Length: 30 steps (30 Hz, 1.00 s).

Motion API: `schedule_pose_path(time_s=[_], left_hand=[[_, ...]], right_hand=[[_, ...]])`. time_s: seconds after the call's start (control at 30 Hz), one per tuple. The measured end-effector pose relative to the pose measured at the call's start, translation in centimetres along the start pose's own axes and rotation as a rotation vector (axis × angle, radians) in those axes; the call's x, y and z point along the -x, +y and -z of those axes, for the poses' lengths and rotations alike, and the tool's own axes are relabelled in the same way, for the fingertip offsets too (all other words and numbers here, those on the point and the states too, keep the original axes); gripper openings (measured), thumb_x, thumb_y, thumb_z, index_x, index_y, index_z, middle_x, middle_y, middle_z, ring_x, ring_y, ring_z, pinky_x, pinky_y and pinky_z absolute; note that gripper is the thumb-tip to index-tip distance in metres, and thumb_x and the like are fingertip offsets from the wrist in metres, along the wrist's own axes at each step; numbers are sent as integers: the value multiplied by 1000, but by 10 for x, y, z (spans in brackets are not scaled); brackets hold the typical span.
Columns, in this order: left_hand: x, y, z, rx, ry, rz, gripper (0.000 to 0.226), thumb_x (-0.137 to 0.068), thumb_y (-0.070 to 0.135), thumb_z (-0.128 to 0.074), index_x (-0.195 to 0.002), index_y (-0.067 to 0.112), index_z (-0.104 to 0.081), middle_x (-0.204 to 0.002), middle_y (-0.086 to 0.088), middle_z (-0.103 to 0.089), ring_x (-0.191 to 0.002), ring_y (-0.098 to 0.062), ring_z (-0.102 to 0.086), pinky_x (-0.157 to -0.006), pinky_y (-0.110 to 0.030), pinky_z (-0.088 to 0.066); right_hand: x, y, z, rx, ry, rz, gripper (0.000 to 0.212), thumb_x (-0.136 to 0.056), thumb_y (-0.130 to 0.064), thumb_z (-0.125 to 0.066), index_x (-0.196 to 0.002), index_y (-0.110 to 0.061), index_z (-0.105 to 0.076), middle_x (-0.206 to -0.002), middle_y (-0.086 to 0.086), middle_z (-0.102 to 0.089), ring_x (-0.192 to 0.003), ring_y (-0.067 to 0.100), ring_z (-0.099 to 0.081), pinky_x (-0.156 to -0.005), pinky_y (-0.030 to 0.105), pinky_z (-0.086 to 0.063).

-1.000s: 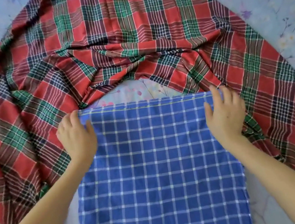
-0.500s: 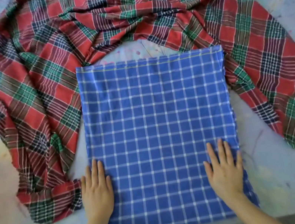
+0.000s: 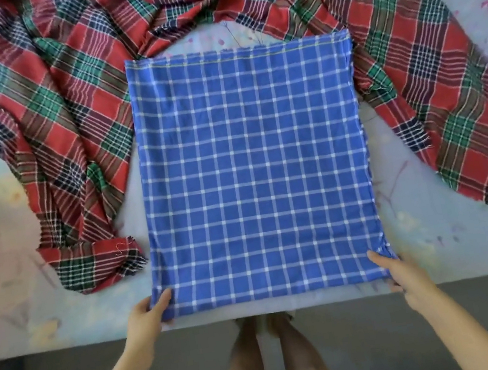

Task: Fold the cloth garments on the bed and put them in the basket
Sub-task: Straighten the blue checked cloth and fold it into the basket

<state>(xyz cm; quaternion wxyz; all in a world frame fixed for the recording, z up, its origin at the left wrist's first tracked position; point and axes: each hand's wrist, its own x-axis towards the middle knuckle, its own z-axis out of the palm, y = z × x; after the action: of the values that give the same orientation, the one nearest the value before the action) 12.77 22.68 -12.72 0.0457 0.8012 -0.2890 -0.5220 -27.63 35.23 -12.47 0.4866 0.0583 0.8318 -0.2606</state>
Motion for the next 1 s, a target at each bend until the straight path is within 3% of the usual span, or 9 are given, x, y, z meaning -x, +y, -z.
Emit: schedule_pose_path(time_s=[0.13, 0.27, 0.43, 0.63, 0.73, 0.77, 0.87, 0.93, 1.0], left_hand=[[6, 34, 21, 357, -128, 114, 16, -91, 14, -57, -76, 9, -56, -40, 8, -46, -32, -4, -39, -32, -13, -30], [1, 110, 40, 440, -88, -4, 21, -89, 5, -57, -70, 4, -51, -39, -2, -40, -25, -7, -32, -31, -10, -24], [-25, 235, 41, 528, -52, -163, 16, -91, 3, -54, -76, 5, -57, -40, -5, -51, -26, -7, -42, -29, -10, -26], [-94, 356, 17, 735, -183, -130, 14, -97, 9, -49, -104, 1, -57, -113, -10, -54, -72, -14, -62, -44, -16, -52], [-109, 388, 3, 807, -161, -180, 17, -95, 10, -52, -108, -1, -55, -121, -13, -54, -75, -19, -58, -48, -23, -55], [-110, 393, -2, 798, -173, -199, 23, -96, 13, -52, -115, 0, -53, -120, -13, -54, -79, -20, -59, -54, -26, -56], [-121, 389, -12, 552, -105, -233, 47, -96, 26, -52, -138, 9, -40, -127, -8, -47, -106, -26, -55, -84, -39, -54], [-126, 365, -15, 189, 136, -311, 50, -90, 38, -56, -129, 7, -51, -108, -9, -59, -91, -30, -59, -77, -42, -53], [-130, 329, -16, -174, 342, -348, 57, -86, 48, -53, -122, 4, -52, -113, -20, -62, -101, -38, -59, -87, -42, -47]], right_hand=[[13, -50, 20, -112, -143, -125, 11, -81, -5, -64, -81, -9, -54, -54, 0, -47, -28, 5, -31, -31, 12, -19], [26, -132, 25, -269, -261, -91, 4, -79, -10, -54, -76, -8, -53, -37, -5, -39, -24, 2, -29, -26, 11, -18], [-1, -248, 2, -377, -172, 25, 27, -96, -9, -44, -69, -13, -45, -29, -5, -38, -20, 2, -29, -26, 9, -20], [-48, -359, -38, -627, -109, 21, 30, -94, -7, -50, -64, -9, -45, -29, 1, -36, -22, 5, -35, -29, 13, -31], [-53, -386, -56, -657, -81, 32, 21, -92, -5, -51, -71, -7, -51, -43, 7, -46, -31, 7, -44, -35, 13, -39], [-53, -390, -64, -652, -106, 73, 7, -93, -8, -53, -89, -6, -58, -57, 11, -53, -41, 9, -55, -43, 15, -47], [-60, -388, -73, -560, -27, 117, 59, -92, -37, -58, -141, -10, -37, -125, 25, -49, -108, 32, -61, -86, 37, -55], [-70, -365, -75, -325, 113, 163, 71, -84, -48, -64, -139, -10, -40, -132, 19, -49, -105, 35, -59, -86, 46, -53], [-82, -326, -73, -72, 309, 313, 69, -72, -50, -68, -122, -6, -53, -112, 13, -62, -87, 31, -63, -74, 45, -54]])
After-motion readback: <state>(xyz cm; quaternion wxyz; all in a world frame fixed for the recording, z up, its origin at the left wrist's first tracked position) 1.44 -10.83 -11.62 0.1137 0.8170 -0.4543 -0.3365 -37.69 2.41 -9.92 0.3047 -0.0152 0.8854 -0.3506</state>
